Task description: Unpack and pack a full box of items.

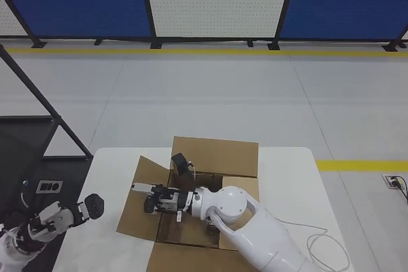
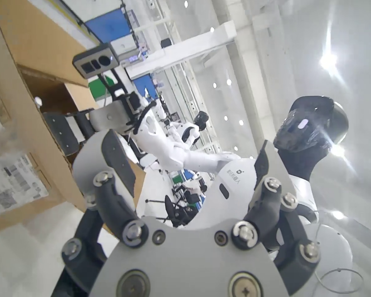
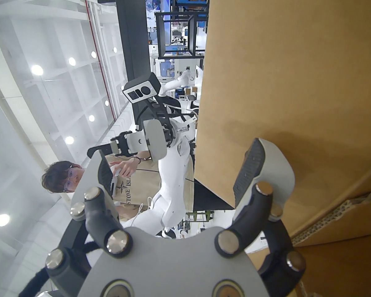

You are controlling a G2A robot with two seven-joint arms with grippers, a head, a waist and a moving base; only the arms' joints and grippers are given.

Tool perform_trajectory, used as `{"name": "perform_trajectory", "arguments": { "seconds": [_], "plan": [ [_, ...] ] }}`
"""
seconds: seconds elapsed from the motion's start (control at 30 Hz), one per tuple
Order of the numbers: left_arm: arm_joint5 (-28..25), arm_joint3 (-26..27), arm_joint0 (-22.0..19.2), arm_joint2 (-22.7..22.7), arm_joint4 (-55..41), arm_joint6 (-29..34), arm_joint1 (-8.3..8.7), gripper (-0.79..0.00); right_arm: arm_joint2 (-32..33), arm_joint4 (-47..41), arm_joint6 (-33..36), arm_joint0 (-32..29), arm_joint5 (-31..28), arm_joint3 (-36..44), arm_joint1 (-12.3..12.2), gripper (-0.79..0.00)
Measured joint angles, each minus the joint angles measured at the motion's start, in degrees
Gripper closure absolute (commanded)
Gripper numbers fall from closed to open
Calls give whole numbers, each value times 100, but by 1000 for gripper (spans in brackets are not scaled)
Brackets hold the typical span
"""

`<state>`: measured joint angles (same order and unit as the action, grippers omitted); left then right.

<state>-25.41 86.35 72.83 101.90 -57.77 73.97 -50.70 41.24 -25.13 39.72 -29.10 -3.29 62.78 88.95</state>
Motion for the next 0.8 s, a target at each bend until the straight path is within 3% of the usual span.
{"name": "perform_trajectory", "arguments": {
  "seconds": [0.13,0.3,0.8],
  "plan": [
    [-288,-124,224,333,-149,-252,-19,-785,-24,248,-180,-36,150,75,21,-785],
    [-267,-279,428,622,-251,-284,-28,-785,-173,483,-126,55,387,33,100,-785],
    [-223,-536,444,792,-454,-153,-94,-785,-554,733,-34,442,498,-561,466,-785]
  ]
}}
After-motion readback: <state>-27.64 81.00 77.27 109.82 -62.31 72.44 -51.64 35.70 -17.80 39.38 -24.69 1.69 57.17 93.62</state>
